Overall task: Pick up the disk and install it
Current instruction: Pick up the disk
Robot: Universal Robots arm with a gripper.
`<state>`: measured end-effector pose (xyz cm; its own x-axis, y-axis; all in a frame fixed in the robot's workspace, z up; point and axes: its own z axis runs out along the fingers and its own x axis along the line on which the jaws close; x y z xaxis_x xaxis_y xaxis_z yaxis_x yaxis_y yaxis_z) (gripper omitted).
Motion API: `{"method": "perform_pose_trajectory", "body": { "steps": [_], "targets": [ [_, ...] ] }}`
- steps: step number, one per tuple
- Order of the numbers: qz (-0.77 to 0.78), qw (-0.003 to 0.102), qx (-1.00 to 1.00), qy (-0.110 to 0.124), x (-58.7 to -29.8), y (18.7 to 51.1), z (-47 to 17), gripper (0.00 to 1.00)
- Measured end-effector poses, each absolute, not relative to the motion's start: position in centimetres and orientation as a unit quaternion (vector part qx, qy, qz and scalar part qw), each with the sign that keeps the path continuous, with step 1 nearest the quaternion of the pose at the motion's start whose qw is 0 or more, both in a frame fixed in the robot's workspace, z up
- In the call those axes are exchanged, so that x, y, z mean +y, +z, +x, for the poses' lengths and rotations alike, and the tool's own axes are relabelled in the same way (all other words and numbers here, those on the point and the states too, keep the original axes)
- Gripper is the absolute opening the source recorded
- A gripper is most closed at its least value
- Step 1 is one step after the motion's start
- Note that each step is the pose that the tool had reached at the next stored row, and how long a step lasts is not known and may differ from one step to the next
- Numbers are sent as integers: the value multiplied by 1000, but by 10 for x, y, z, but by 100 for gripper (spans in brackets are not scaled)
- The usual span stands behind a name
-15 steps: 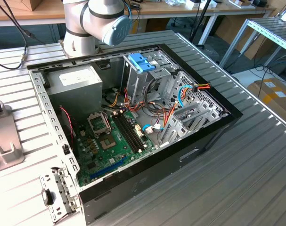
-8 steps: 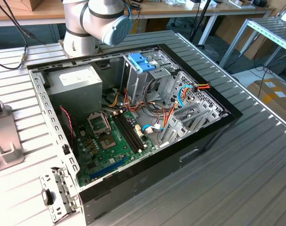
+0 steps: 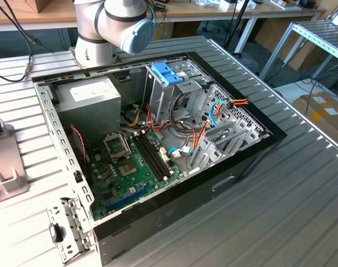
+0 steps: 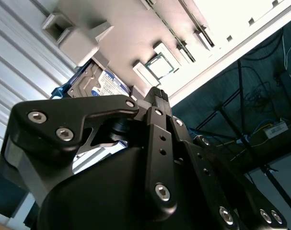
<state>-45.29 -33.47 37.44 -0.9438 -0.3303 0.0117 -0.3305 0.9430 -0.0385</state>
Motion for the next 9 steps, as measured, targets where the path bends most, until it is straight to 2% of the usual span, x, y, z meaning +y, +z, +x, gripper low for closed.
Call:
{"method": "perform_pose_trajectory", "body": {
  "steps": [9],
  "targets": [
    [216, 1, -976, 20, -335, 374, -453, 11]
  ]
}}
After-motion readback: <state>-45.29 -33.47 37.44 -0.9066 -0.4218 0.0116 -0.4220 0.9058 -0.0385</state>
